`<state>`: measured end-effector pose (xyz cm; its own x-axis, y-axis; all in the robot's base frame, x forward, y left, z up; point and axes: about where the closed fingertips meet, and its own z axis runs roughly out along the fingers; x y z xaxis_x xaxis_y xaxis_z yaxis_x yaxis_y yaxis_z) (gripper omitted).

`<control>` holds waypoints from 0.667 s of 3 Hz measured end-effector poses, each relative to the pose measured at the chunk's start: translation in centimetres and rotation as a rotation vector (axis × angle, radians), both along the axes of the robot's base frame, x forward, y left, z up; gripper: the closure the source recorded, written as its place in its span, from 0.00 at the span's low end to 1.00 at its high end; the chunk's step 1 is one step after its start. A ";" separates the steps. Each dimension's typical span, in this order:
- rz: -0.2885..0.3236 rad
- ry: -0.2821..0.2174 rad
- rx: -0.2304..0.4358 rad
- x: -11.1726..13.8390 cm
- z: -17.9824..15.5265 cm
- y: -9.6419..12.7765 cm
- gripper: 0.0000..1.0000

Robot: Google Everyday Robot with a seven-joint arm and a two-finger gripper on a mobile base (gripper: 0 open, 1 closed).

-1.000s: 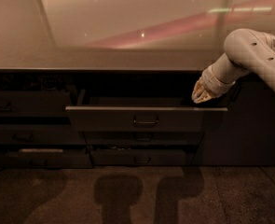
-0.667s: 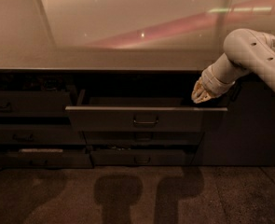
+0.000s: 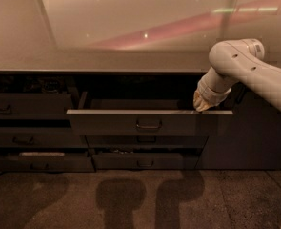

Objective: Open top drawer

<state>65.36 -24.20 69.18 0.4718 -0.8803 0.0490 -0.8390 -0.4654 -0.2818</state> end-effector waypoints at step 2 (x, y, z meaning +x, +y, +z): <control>-0.029 -0.069 -0.059 1.5 3.3 0.4 1.00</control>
Offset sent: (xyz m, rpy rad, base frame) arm 0.0182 0.0085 0.0596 -0.0725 -0.1231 -0.0333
